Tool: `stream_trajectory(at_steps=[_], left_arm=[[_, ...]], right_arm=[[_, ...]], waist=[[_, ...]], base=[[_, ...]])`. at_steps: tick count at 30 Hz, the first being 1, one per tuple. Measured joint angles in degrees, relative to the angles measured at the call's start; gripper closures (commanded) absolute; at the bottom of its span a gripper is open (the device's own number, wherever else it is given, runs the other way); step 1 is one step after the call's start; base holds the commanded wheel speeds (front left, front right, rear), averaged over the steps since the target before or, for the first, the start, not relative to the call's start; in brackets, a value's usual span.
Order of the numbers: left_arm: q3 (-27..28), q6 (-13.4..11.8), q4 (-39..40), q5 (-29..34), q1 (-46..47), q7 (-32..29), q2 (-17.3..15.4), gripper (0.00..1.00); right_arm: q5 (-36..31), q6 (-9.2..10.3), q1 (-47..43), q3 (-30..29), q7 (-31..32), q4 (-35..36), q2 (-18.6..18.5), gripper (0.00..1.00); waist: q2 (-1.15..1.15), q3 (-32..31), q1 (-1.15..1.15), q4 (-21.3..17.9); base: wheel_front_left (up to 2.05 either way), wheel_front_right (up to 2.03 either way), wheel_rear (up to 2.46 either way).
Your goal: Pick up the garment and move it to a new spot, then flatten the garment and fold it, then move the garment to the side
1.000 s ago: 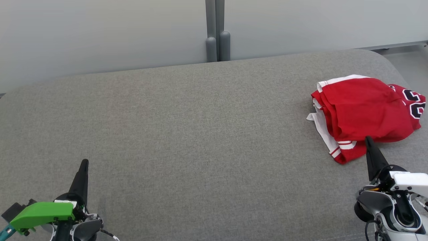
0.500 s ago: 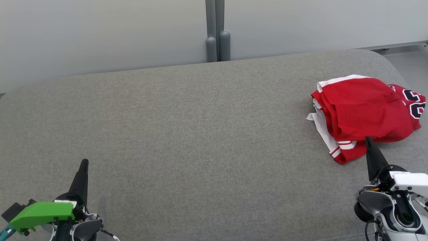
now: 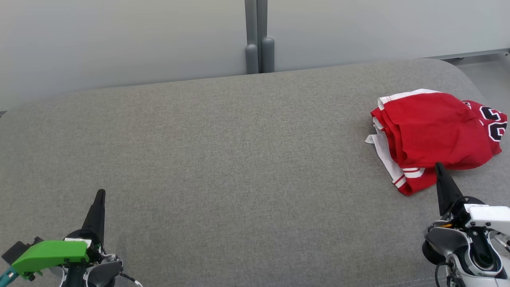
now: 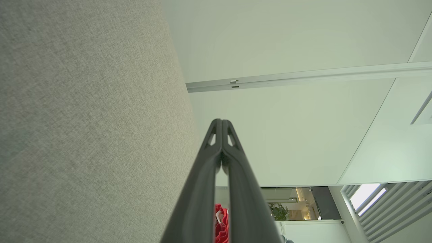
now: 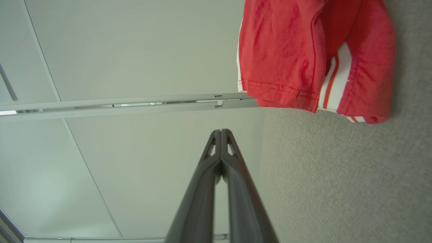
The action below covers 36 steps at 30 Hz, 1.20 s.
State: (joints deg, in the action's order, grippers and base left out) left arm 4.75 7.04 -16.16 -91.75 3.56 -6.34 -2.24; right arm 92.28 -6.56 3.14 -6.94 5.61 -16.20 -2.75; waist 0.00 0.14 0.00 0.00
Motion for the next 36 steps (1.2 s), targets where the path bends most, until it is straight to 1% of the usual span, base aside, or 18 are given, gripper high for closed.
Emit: stream_trajectory(at_steps=[11,17,36], left_arm=[[0.0,0.0,0.0,0.0,0.0,0.0,0.0,1.0],[0.0,0.0,0.1,0.0,0.0,0.0,0.0,1.0],[0.0,0.0,0.1,0.0,0.0,0.0,0.0,1.0]], right_arm=[[0.0,-0.01,0.0,0.0,0.0,0.0,0.0,1.0],[0.0,-0.42,0.0,0.0,0.0,-0.1,0.0,1.0],[0.0,-0.42,0.1,-0.1,0.0,-0.1,0.1,1.0]], waist=[[0.0,0.0,0.0,0.0],[0.0,0.0,0.0,0.0],[0.0,0.0,0.0,0.0]], base=[[0.0,0.0,0.0],[0.0,0.0,0.0],[0.0,0.0,0.0]])
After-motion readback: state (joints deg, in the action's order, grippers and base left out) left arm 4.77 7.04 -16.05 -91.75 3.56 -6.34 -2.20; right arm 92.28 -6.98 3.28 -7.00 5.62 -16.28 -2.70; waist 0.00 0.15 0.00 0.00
